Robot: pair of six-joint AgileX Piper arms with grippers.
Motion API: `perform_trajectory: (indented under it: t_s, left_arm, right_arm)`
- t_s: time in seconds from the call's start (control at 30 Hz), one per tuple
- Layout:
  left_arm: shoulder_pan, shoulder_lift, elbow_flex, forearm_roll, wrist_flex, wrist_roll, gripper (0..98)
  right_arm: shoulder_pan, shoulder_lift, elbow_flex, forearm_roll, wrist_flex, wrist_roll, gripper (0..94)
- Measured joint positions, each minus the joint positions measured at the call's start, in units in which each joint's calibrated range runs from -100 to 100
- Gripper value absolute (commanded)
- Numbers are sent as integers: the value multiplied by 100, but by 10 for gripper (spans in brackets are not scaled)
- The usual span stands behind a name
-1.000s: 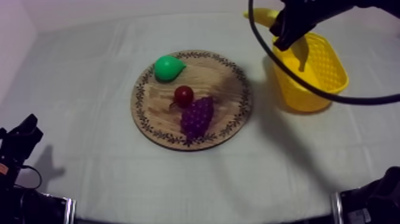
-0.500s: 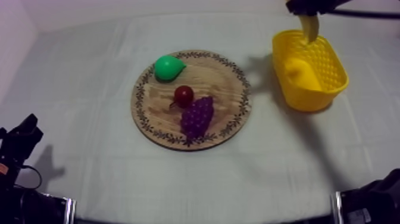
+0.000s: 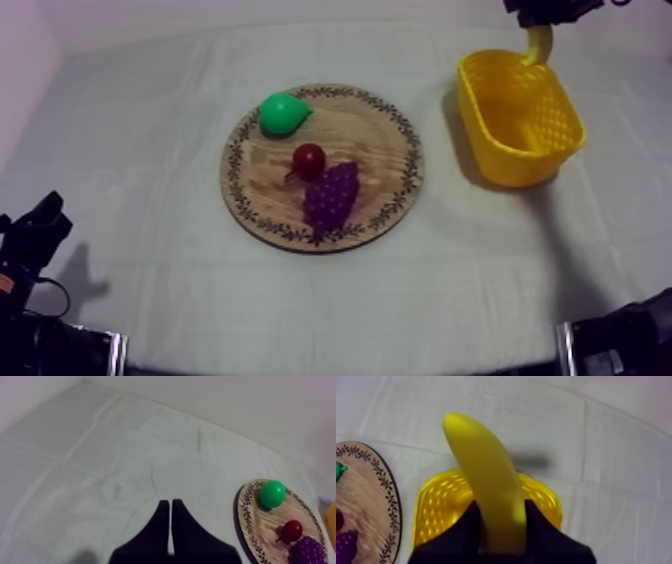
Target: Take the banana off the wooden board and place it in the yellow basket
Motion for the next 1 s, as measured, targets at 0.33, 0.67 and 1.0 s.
perform_trajectory:
  t_s: [0.33,0.67,1.0]
  left_arm:
    - [0,0,0,0,0,0,1]
    - [0,0,0,0,0,0,1]
    - [0,0,0,0,0,0,1]
  right_arm:
    - [101,20,582,103,-394,-74,68]
    - [80,208,1098,220,-706,-192,65]
    - [90,590,1250,319,-932,-267,63]
